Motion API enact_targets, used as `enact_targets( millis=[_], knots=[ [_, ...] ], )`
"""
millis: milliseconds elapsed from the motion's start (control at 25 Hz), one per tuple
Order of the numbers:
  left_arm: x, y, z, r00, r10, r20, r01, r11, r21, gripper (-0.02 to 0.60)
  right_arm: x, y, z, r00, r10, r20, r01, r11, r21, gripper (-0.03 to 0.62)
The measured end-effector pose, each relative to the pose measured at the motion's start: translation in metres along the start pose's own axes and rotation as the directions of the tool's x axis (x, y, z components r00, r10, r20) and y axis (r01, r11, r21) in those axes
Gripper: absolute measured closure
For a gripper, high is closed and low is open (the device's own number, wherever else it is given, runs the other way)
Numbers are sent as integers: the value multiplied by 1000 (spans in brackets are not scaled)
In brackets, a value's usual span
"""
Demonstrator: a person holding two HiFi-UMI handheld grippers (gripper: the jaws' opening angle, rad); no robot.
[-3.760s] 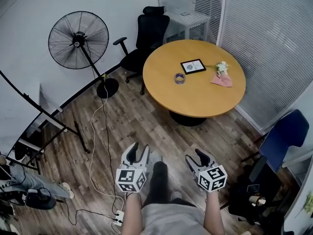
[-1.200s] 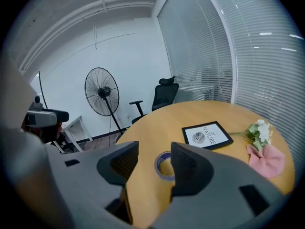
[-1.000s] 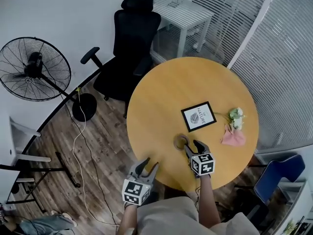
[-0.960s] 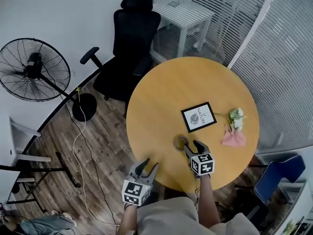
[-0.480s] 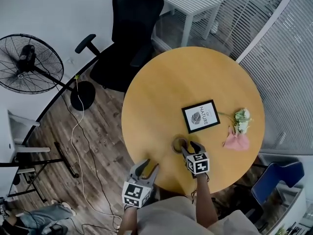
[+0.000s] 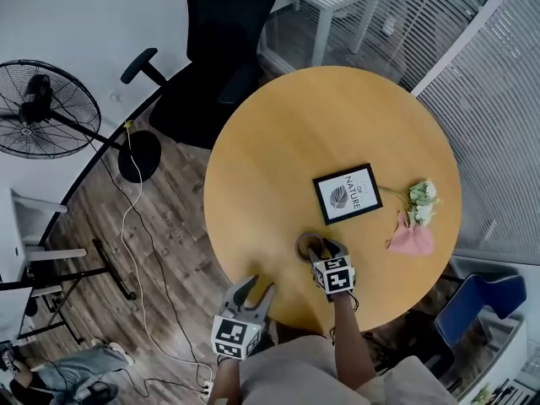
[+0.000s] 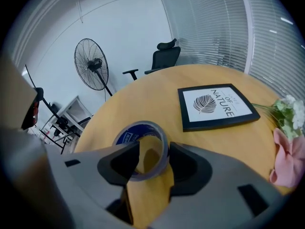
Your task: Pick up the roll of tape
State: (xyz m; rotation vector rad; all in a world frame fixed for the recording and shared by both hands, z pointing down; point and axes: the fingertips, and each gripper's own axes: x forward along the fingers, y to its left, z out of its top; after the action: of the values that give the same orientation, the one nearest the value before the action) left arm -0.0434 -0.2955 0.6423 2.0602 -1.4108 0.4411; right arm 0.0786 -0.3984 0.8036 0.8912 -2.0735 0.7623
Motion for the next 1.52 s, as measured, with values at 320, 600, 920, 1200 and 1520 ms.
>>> enact_targets(
  millis=[320,600,920,1200,1520],
  knots=[
    [-3,5,-6,1000,3,-9,-3,1000,-7,423,4,-10,-1,998,-64,-13,64,998,3,476],
    [-3,13,-1,1000,26,-5,-26,1000,0,423,6,-18,-1,995,-101,-23,101,995,2,518],
    [-3,9,-1,1000,24,-14,-24,1000,6,423,4,-20,3,985,-164,-46,160,985,-71,549],
    [-13,17,1,999,39,-4,-39,999,5,423,6,-19,2,982,-177,-61,171,981,-89,551],
    [-28,23,3,998,65,20,-66,998,21,423,-1,-18,8,980,-195,-35,191,976,-104,551]
  ],
)
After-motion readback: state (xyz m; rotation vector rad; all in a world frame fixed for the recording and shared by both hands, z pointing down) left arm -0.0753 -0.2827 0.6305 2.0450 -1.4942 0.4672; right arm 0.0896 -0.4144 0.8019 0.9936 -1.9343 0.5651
